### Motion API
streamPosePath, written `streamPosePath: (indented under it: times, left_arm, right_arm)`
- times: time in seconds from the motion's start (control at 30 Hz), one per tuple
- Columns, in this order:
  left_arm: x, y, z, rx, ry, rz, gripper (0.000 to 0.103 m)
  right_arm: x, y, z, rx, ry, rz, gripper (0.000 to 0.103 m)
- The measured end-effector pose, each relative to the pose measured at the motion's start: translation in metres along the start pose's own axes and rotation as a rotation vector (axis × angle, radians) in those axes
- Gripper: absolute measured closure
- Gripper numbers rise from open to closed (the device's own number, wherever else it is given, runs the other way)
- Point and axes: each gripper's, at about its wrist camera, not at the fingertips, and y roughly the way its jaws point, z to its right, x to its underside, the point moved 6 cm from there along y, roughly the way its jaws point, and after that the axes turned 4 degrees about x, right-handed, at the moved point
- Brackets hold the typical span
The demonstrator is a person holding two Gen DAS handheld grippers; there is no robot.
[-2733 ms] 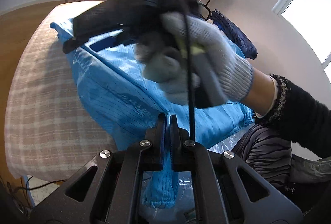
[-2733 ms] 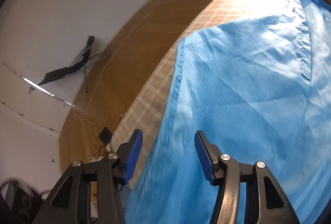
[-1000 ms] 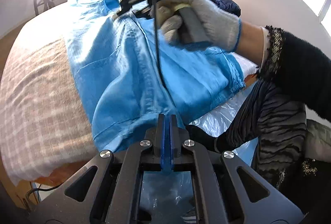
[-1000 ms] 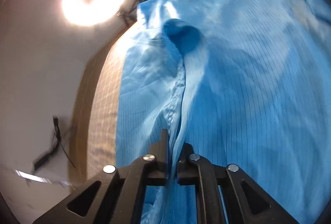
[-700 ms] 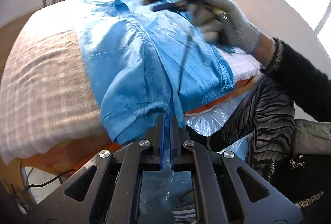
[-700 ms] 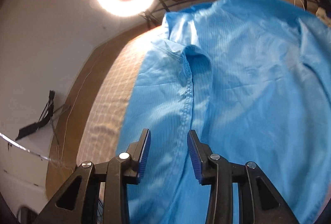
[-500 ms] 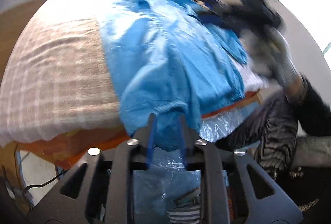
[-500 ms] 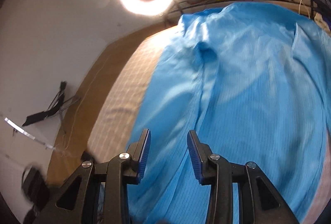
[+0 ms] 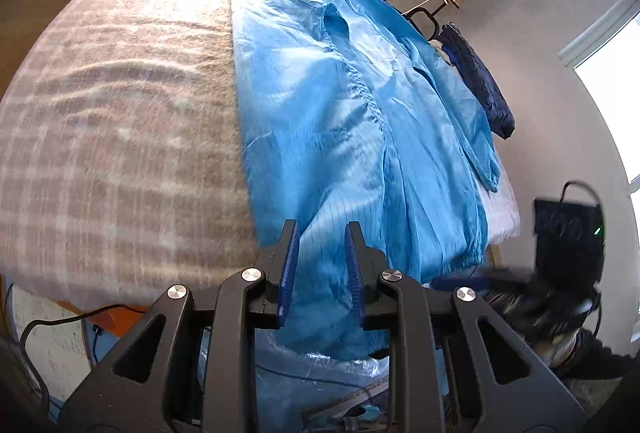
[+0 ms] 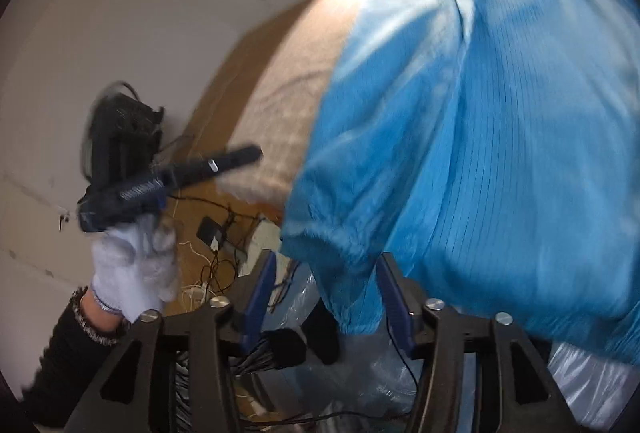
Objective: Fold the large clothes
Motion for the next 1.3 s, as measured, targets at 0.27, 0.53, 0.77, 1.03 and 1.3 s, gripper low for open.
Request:
streamPosePath:
  times: [0.27,0.53,0.77,1.03,1.3]
  left_arm:
    - [-0.032,0.033,0.001,-0.018,0.011,-0.032,0.082]
    - [-0.043,0.076,-0.007,-0.073,0.025,-0.120,0.082]
    - [-0.031,0.099,-0.011,-0.095,0.038,-0.181,0.082]
    - [-0.031,0.097,-0.017,-0.070,0.002,-0.174,0.082]
    - [-0.031,0.095,-0.020,-0.067,-0.008,-0.171,0.082]
  right_arm:
    - [0.007,0.030,0.034,0.016,0.231,-0.073,0.033]
    - [0.004,0.040,0.027,-0.052,0.279,-0.092,0.036]
    - [0.005,0.050,0.027,-0.038,0.281,-0.114,0.059]
    - [0.010,0.006,0.008,-0.036,0.214,-0.024,0.056]
    - [0.005,0.022,-0.001,0.018,0.221,-0.049,0.042]
